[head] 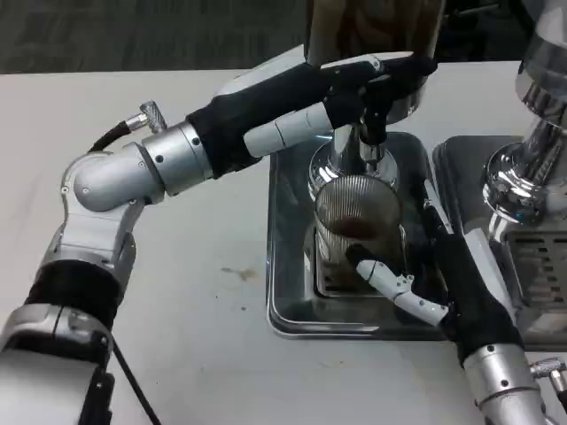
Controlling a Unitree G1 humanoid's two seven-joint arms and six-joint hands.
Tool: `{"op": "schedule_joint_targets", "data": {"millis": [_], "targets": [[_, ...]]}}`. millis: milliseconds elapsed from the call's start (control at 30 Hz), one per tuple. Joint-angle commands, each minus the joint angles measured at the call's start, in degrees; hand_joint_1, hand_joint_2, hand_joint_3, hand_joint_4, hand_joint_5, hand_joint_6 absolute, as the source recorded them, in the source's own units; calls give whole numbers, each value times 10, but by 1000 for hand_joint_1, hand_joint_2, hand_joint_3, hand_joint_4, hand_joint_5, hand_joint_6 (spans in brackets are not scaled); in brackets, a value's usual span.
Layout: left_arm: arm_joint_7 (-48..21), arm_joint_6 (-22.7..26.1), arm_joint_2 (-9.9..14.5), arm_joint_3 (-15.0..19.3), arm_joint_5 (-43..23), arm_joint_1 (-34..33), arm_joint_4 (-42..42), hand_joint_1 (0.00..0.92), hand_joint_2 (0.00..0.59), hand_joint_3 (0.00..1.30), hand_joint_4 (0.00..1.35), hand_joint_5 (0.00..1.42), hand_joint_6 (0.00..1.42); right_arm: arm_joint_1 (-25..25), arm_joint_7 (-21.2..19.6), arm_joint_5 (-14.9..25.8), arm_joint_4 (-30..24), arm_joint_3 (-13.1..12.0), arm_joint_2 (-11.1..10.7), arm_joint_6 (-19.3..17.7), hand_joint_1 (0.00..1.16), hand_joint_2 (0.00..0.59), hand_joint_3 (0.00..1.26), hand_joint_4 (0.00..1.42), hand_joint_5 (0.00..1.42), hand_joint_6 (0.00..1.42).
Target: Grasp the cup under the faucet to collect the drink, then remove the cup.
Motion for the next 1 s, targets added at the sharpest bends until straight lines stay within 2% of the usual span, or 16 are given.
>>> {"op": "schedule_joint_targets", "data": {"millis": [33, 500, 767, 1000], "targets": [[-10, 12, -4, 10, -13, 4, -16, 0, 72, 146, 14, 81, 35, 5, -10, 0, 5, -4, 2, -14, 570, 197, 0, 0, 0, 0], [-31, 43, -8, 36, -53, 14, -68, 0, 72, 156, 24, 87, 50, 1, -15, 2, 19, -5, 0, -33, 575, 203, 0, 0, 0, 0], [-43, 74, 16, 67, -101, 70, -161, 0, 79, 165, 33, 101, 56, -4, -15, 3, 24, -8, -2, -39, 575, 203, 0, 0, 0, 0], [-33, 87, 54, 96, -116, 132, -225, 0, 81, 183, 54, 114, 71, -10, -13, 4, 29, -13, -5, -43, 576, 198, 0, 0, 0, 0]]}}
